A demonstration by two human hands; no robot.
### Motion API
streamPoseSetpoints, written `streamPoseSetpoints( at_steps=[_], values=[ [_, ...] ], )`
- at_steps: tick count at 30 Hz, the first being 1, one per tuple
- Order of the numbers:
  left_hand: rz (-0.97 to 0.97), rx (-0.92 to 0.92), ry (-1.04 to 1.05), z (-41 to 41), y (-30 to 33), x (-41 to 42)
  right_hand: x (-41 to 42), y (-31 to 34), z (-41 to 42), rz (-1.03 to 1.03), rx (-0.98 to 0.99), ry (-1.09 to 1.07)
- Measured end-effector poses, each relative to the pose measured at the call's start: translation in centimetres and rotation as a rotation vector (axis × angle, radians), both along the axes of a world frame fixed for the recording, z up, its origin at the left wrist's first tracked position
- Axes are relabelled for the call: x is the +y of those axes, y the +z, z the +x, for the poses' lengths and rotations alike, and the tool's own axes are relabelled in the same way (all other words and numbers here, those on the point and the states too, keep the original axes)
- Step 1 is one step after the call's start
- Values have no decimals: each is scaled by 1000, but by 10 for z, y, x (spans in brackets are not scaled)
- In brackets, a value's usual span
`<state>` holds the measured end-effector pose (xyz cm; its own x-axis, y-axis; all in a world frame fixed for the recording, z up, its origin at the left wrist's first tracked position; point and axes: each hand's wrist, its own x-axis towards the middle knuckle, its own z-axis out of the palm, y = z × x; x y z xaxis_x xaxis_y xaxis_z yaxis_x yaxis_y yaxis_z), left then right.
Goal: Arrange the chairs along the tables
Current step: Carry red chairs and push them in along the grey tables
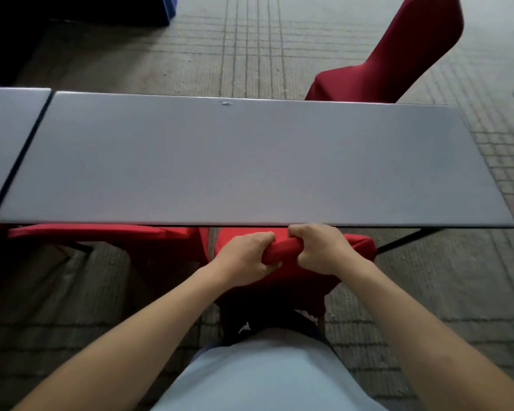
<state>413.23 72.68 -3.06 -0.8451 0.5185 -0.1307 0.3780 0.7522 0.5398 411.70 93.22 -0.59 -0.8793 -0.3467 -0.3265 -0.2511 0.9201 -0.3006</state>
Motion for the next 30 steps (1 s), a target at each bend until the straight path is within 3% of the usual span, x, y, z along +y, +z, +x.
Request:
streamPoseSetpoints(
  at_steps=[10,30],
  values=[
    [-36,54,86,4,-7,-28,-27,-13,6,-80,74,7],
    [-151,6,239,-23,-66,-42,-59,-65,-10,-152,-65,-61]
  ],
)
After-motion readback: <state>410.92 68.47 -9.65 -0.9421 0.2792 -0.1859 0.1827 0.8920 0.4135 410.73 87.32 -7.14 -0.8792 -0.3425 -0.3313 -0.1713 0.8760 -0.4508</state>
